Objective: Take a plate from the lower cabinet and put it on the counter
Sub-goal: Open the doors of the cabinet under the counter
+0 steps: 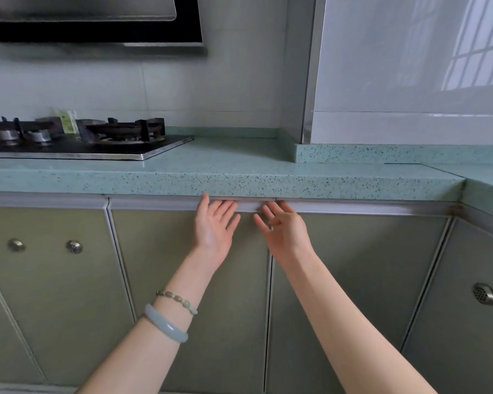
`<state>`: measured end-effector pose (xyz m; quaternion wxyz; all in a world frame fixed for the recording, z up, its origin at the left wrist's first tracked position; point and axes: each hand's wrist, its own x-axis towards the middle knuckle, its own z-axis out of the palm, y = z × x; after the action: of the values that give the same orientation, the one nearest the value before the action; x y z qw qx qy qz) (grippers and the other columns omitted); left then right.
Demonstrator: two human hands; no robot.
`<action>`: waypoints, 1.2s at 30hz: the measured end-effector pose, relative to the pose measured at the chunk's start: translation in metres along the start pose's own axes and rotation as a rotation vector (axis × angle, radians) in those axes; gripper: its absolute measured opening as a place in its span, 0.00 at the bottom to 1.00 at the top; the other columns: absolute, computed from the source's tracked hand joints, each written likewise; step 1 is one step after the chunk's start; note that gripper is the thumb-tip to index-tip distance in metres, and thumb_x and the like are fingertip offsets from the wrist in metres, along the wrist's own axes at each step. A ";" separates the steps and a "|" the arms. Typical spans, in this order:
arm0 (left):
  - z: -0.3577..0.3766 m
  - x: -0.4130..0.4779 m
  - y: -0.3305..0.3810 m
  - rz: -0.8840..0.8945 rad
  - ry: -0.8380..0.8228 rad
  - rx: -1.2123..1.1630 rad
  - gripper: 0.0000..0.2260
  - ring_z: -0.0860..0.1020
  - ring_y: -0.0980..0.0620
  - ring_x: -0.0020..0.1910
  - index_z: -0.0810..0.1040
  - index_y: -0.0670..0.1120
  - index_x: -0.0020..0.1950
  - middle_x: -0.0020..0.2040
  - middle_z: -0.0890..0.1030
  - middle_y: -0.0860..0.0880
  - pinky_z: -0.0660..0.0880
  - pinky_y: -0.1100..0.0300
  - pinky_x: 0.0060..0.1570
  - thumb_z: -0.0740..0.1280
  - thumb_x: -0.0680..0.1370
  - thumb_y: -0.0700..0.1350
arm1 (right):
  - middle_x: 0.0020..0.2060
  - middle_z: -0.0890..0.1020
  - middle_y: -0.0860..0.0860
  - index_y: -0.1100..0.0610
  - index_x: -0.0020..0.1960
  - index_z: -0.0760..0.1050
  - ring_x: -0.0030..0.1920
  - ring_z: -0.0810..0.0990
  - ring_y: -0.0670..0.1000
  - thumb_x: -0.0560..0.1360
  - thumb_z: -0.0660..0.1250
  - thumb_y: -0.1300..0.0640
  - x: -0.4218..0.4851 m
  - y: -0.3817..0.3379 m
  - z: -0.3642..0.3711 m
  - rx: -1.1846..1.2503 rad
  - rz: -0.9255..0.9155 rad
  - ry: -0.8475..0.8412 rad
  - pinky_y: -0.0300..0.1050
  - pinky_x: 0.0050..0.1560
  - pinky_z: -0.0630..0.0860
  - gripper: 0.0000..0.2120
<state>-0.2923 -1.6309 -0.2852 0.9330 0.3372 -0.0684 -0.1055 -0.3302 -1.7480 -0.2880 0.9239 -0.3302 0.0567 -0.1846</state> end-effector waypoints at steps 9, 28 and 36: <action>-0.001 -0.018 0.011 -0.048 0.033 0.005 0.15 0.76 0.44 0.61 0.70 0.37 0.63 0.60 0.75 0.40 0.69 0.54 0.64 0.60 0.79 0.43 | 0.61 0.74 0.61 0.62 0.74 0.55 0.64 0.74 0.56 0.73 0.52 0.78 -0.030 -0.002 0.002 -0.130 -0.067 0.059 0.48 0.68 0.68 0.31; -0.036 -0.106 0.055 -0.094 -0.039 0.058 0.20 0.78 0.44 0.60 0.70 0.33 0.67 0.62 0.78 0.38 0.73 0.53 0.60 0.61 0.77 0.40 | 0.51 0.84 0.53 0.54 0.60 0.78 0.54 0.82 0.53 0.66 0.60 0.64 -0.099 -0.021 -0.011 -1.021 -0.253 -0.188 0.52 0.61 0.76 0.24; -0.084 -0.190 0.035 0.511 -0.016 1.389 0.22 0.66 0.62 0.68 0.67 0.52 0.72 0.69 0.69 0.59 0.60 0.67 0.66 0.65 0.78 0.44 | 0.45 0.86 0.49 0.56 0.54 0.81 0.48 0.84 0.49 0.70 0.56 0.74 -0.140 -0.003 -0.002 -0.965 -0.233 -0.385 0.54 0.56 0.79 0.23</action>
<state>-0.4547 -1.5069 -0.3375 0.4998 0.8226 -0.2026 0.1803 -0.4608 -1.6985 -0.2903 0.6343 -0.7496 -0.0723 -0.1749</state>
